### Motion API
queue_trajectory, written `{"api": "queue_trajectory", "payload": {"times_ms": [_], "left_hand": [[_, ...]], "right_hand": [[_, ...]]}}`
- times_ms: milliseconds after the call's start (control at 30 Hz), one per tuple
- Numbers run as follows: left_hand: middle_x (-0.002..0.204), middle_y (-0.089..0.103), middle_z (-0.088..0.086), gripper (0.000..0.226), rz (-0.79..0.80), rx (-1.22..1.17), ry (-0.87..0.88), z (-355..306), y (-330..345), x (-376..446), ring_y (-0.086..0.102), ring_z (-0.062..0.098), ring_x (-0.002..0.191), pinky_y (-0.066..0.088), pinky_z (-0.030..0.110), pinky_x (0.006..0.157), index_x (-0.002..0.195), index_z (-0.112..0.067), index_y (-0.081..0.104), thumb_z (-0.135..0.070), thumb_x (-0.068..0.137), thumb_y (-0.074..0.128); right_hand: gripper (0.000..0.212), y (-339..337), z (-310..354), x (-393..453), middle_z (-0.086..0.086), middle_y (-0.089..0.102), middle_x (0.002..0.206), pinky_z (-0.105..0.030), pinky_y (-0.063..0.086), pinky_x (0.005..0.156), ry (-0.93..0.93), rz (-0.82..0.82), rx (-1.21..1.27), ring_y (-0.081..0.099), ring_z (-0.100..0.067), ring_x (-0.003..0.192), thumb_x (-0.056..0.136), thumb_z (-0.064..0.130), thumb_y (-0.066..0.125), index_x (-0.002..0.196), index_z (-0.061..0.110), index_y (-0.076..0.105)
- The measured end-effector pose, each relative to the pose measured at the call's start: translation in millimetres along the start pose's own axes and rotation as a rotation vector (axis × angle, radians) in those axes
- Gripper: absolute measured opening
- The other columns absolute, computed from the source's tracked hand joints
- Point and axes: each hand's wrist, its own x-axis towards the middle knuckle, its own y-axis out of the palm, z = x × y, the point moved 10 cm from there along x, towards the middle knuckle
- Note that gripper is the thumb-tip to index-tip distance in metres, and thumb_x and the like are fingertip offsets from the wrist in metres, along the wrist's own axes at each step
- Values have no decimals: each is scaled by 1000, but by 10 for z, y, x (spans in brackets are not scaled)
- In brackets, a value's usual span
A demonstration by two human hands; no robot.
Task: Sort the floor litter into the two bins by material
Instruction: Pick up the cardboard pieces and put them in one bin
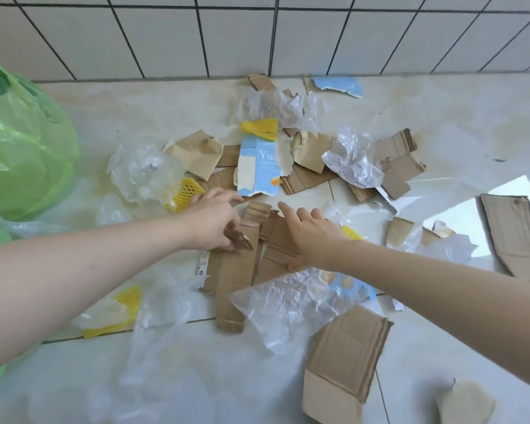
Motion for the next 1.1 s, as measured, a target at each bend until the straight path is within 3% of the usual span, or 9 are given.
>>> {"api": "queue_trajectory", "payload": {"times_ms": [133, 333, 467, 567, 700, 800, 900, 967, 1100], "left_hand": [[120, 45, -5, 24, 5, -40, -82, 121, 111, 108, 33, 21, 121, 26, 38, 95, 89, -28, 62, -41, 74, 76], [103, 42, 3, 26, -15, -153, -61, 113, 48, 36, 48, 23, 100, 37, 27, 81, 82, -22, 56, -35, 75, 77], [76, 53, 0, 30, -18, -341, -110, 154, -121, -124, 55, 19, 76, 42, 29, 65, 62, -24, 54, -32, 71, 82], [53, 40, -4, 41, -20, -520, -166, 195, -248, -302, 36, 14, 53, 30, 26, 49, 49, -18, 49, -27, 72, 82], [59, 45, 0, 30, -64, -789, -208, 269, -350, -547, 42, 15, 61, 33, 25, 56, 61, -11, 56, -22, 72, 82], [83, 67, 19, 23, -121, -991, -237, 369, -377, -696, 59, 21, 78, 49, 41, 77, 86, -2, 69, -18, 74, 79], [92, 68, 12, 23, -206, -1184, -314, 463, -301, -796, 62, 18, 72, 53, 28, 60, 102, -7, 68, -15, 81, 72], [92, 68, 8, 22, -253, -1311, -365, 480, -205, -825, 63, 17, 71, 51, 28, 58, 107, -11, 65, -13, 85, 67], [101, 67, 12, 23, -226, -1464, -475, 414, 159, -797, 64, 25, 84, 55, 45, 75, 105, -13, 59, -6, 85, 67]], "right_hand": [[107, 5, -11, 58, -12, 48, 120, -40, 46, 90, 0, 16, 70, 44, -32, 113, 70, 36, 81, 147, 14, 9], [31, -259, -178, 42, -7, 59, 88, -29, 45, 61, 90, -28, 365, 56, -26, 84, 76, 19, 72, 104, 9, 62], [25, -575, -300, -146, -7, 62, 85, -30, 43, 60, 154, -153, 557, 57, -24, 80, 76, 18, 74, 96, 8, 64], [33, -726, -406, -300, -13, 69, 94, -38, 53, 71, 191, -222, 694, 64, -29, 85, 75, 16, 75, 106, 7, 66], [21, -833, -537, -524, -13, 67, 85, -36, 54, 63, 232, -272, 840, 62, -24, 69, 76, 14, 74, 93, 7, 65], [26, -900, -696, -729, -10, 67, 86, -32, 55, 64, 295, -341, 931, 63, -22, 70, 77, 15, 75, 100, 6, 65], [28, -824, -850, -915, -11, 65, 85, -34, 57, 63, 357, -380, 991, 63, -24, 70, 78, 11, 75, 102, 2, 65], [27, -650, -919, -999, -9, 64, 84, -34, 57, 62, 398, -332, 1003, 63, -23, 69, 77, 10, 76, 101, 6, 64], [27, -175, -854, -1029, -9, 65, 86, -30, 54, 58, 396, -98, 852, 62, -20, 66, 74, 12, 78, 97, 7, 65]]}}
